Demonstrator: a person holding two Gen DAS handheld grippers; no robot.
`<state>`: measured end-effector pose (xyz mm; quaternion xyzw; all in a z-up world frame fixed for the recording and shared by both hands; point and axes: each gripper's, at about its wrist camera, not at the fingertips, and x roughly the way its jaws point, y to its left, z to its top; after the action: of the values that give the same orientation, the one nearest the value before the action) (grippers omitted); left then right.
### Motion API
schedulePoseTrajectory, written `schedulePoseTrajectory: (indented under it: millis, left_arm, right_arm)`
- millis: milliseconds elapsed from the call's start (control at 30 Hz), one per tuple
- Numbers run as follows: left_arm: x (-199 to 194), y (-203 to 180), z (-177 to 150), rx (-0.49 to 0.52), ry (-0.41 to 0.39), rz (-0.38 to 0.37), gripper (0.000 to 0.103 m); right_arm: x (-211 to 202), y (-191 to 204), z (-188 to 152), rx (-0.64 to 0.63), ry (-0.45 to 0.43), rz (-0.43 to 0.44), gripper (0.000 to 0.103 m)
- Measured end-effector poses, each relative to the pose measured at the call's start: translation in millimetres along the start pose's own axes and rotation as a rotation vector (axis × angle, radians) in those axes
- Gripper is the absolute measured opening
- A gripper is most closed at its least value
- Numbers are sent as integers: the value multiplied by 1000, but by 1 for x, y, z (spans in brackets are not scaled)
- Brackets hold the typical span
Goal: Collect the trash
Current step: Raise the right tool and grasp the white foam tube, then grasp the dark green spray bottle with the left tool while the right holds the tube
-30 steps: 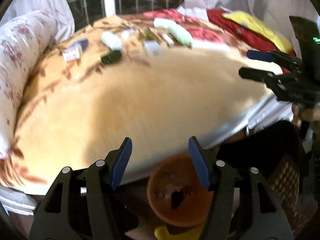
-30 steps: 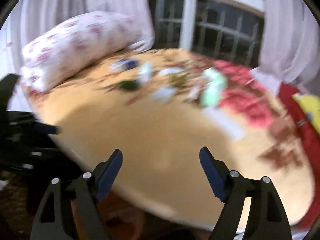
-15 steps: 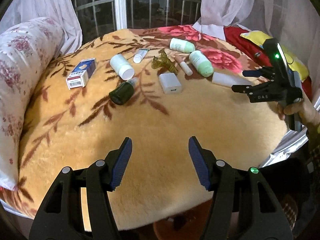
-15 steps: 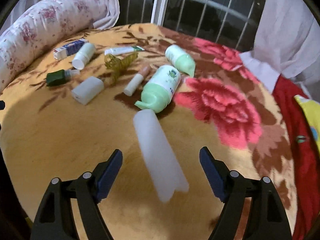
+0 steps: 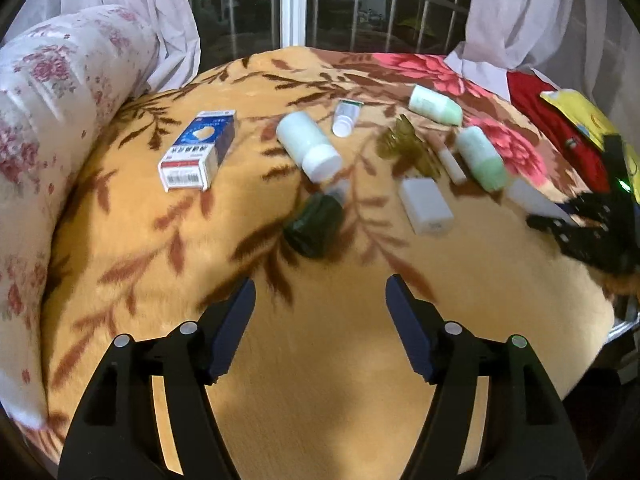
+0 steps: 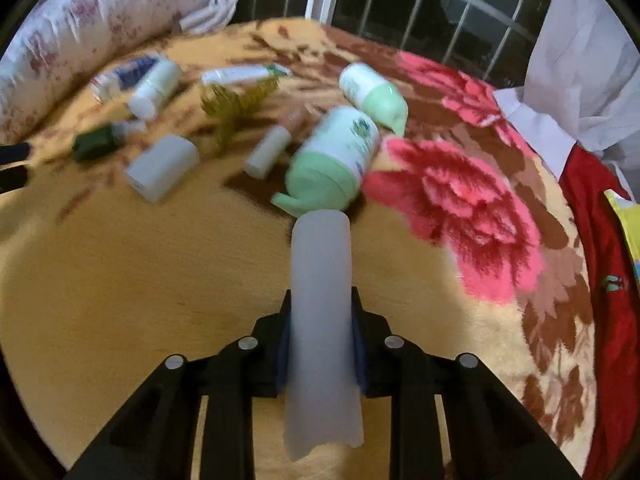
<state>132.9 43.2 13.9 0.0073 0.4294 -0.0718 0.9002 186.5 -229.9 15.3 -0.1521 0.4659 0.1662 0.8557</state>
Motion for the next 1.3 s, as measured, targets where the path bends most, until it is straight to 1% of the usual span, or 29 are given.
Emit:
schedulePoseTrajectory:
  millis: [100, 200, 267, 333, 367, 467, 500, 533, 600, 700, 800, 900, 1100, 1233, 1300]
  left_arm:
    - [17, -2, 16, 53, 1, -4, 67]
    - [39, -4, 27, 113, 7, 25, 67]
    - [52, -4, 33, 133, 23, 29, 66]
    - [65, -4, 37, 144, 45, 10, 66]
    - [70, -5, 38, 152, 53, 14, 64]
    - [83, -8, 43, 167, 83, 9, 58]
    - [86, -9, 45, 166, 89, 6, 55]
    - [89, -10, 46, 167, 102, 3, 49]
    - [94, -10, 47, 158, 115, 10, 42]
    - [95, -6, 46, 125, 121, -1, 40]
    - [87, -7, 42, 115, 111, 19, 39]
    - [70, -8, 35, 108, 85, 20, 39]
    - [13, -18, 12, 133, 32, -17, 39]
    - [-22, -32, -12, 159, 11, -49, 39]
    - [-39, -38, -28, 170, 10, -71, 39]
  right_arm:
    - [-14, 8, -2, -2, -30, 21, 25]
    - [-28, 14, -3, -4, -63, 46, 25]
    - [-37, 17, -3, -5, -87, 61, 26]
    - [-44, 19, -3, -4, -104, 68, 26]
    - [-48, 20, -3, -4, -114, 76, 26]
    - [-53, 23, -4, -8, -124, 89, 27]
    - [-54, 23, -4, -7, -126, 92, 27]
    - [-55, 23, -5, -6, -128, 94, 27]
    - [-55, 23, -6, 2, -130, 109, 27]
    - [-56, 24, -8, 10, -136, 117, 27]
    - [-57, 25, -10, 14, -138, 117, 27]
    - [-59, 25, -10, 14, -141, 118, 27]
    - [-77, 34, -18, 18, -167, 132, 27]
    - [-98, 53, -27, 3, -193, 165, 28]
    - [-111, 68, -36, -5, -195, 204, 28]
